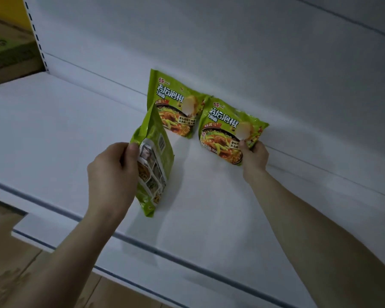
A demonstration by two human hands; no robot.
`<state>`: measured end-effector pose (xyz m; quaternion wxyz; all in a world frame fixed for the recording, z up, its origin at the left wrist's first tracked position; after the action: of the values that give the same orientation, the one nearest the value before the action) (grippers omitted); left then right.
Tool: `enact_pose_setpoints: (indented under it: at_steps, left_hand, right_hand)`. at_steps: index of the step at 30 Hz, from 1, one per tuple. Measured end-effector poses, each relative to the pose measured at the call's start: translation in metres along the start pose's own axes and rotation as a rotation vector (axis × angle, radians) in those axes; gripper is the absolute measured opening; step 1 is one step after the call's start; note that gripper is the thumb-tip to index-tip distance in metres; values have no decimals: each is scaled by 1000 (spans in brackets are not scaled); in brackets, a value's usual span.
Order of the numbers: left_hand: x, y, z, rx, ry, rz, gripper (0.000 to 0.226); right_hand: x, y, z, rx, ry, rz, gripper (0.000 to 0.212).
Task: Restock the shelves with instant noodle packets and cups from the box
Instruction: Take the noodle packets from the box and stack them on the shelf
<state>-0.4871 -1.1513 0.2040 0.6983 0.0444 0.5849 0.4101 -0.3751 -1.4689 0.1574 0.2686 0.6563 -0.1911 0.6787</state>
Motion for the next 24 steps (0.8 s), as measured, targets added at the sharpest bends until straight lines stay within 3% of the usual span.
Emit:
enact_pose_setpoints:
  at_steps: [15,24]
  left_hand:
    - [-16,-26,-1,-8,20,-59,34]
    - [-19,-32,-3,7,36,-67,33]
  right_hand:
    - [-6,-14,36,-24,-18,-282,32]
    - [-14,-14,37,-6,-94,-249,38]
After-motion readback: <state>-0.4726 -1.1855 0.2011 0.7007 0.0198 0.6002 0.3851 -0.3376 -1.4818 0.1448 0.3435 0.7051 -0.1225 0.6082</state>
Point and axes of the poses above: each hand's wrist, its own z-axis towards the middle knuckle, its own y-axis out of the back of the hand, x = y × z, the point moved 6 cm from there along z, towards the middle knuckle, and after that the axes turned 8 degrees about z, right-handed, at the moved point
